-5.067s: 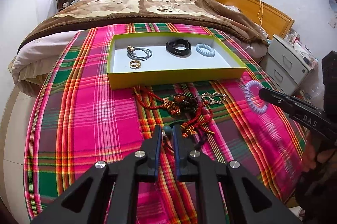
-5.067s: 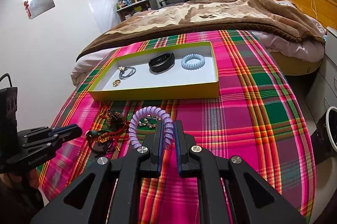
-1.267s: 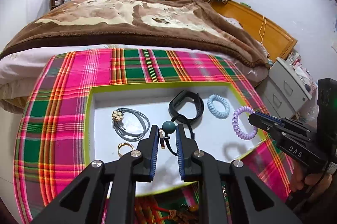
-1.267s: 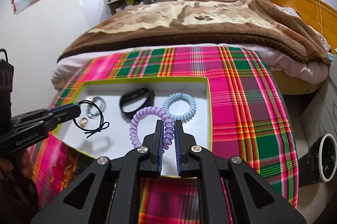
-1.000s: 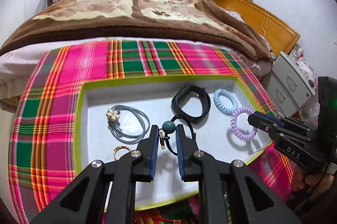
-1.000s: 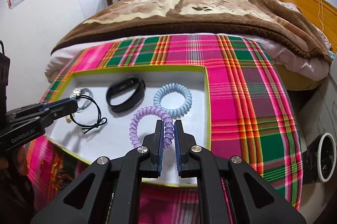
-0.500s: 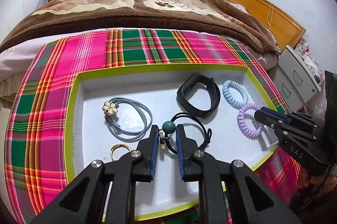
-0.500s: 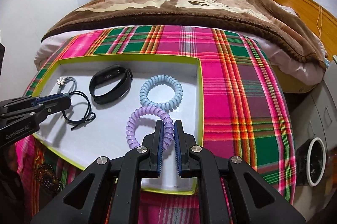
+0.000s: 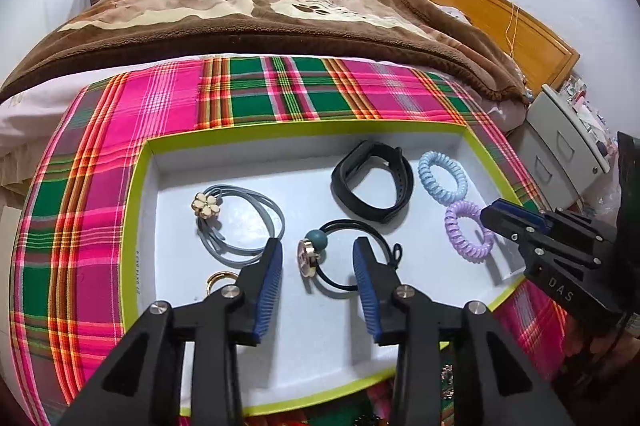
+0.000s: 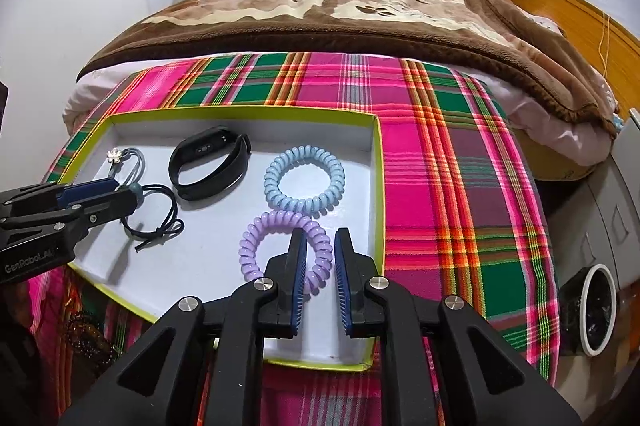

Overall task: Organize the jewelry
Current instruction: 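Lower both held items into the tray and open both grippers, then grasp the rhinestone hair clip with the right gripper, then grasp the red cord tassel with the left gripper while the right gripper holds the clip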

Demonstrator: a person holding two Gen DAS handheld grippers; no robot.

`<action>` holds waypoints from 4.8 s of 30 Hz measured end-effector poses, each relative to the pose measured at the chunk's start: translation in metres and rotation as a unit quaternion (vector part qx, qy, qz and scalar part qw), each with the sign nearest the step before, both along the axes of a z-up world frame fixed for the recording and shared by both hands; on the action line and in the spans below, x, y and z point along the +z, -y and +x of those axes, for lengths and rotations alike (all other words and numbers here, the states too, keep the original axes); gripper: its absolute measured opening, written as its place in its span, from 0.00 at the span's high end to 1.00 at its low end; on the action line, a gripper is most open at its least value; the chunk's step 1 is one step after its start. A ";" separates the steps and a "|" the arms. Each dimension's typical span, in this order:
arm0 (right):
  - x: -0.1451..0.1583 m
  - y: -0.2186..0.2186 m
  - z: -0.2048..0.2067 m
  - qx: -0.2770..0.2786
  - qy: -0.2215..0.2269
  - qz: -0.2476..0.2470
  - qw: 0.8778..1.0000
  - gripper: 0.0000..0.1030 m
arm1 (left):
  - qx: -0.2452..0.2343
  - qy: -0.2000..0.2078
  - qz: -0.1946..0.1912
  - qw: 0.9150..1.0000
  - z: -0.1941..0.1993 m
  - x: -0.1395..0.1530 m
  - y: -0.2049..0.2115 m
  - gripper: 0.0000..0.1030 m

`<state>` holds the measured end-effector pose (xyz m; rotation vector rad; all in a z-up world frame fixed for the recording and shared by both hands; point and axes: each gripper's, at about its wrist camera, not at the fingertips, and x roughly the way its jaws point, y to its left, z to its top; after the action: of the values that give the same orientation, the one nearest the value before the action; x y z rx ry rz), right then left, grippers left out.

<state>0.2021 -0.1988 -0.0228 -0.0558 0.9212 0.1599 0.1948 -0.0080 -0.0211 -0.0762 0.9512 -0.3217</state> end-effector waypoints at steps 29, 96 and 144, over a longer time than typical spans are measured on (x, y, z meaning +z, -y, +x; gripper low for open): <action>0.019 -0.022 -0.077 0.134 0.022 0.096 0.986 0.51 | 0.043 0.055 -0.039 0.997 -0.095 0.040 -0.046 0.51; 0.008 -0.023 -0.131 0.080 0.029 0.087 0.993 0.63 | 0.050 0.012 0.095 0.994 -0.115 -0.020 -0.045 0.51; 0.032 -0.018 -0.147 0.080 0.058 0.102 0.990 0.63 | 0.017 0.045 0.012 0.999 -0.142 0.021 -0.047 0.88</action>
<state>0.0549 -0.1811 0.0088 0.0506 0.7799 0.3946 0.0532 0.0387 0.0000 -0.0556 0.8627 -0.2796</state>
